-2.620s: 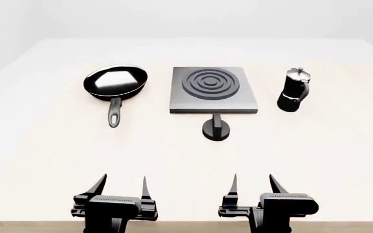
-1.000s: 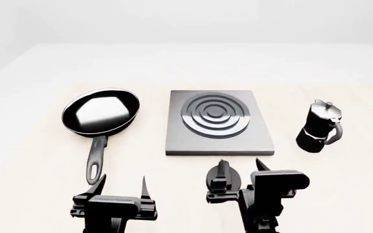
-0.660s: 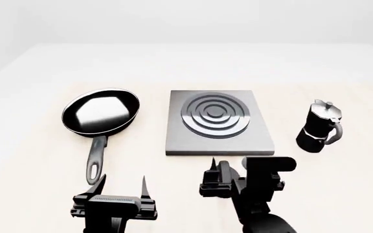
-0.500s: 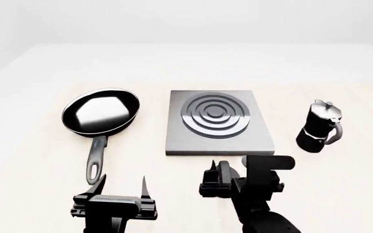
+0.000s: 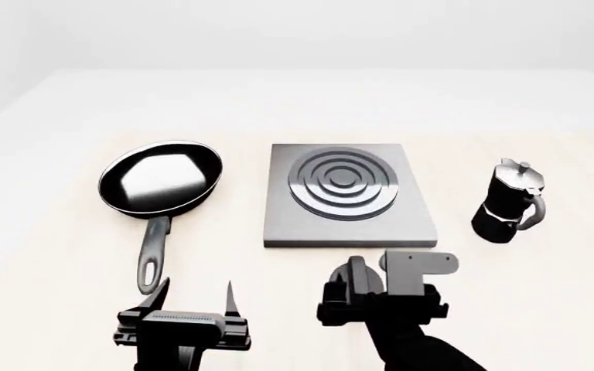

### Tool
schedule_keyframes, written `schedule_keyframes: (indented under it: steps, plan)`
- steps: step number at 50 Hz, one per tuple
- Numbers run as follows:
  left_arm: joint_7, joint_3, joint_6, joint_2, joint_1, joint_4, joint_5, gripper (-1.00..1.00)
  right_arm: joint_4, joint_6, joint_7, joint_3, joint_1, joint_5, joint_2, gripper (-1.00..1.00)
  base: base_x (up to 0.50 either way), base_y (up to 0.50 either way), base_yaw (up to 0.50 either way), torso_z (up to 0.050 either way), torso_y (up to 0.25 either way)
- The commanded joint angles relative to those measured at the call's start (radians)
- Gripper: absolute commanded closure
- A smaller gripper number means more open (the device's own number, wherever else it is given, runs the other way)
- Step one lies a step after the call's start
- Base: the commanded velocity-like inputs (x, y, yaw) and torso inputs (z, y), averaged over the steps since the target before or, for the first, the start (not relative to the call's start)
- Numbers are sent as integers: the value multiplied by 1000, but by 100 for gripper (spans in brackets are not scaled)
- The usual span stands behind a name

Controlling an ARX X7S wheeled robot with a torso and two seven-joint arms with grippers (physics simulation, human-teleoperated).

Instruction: Turn on the stove and put the frying pan on it.

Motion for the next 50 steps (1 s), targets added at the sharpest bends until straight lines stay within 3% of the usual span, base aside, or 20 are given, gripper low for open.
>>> schedule_keyframes:
  steps: [1,36,50]
  plan:
    - [-1,6,15,-1,-11,-25,-4,-100,44,26,15,-14,17,3,6,-100,0,0,0,0,0]
    - [-17,19,9,-18,-9,-10,-21,-100,85,90,33,-11,31,70,8,-100,0,0,0,0,0]
    - [-22,25,17,-20,-13,-20,-27,-100,27,141,142,5,23,47,22,-100,0,0,0,0,0]
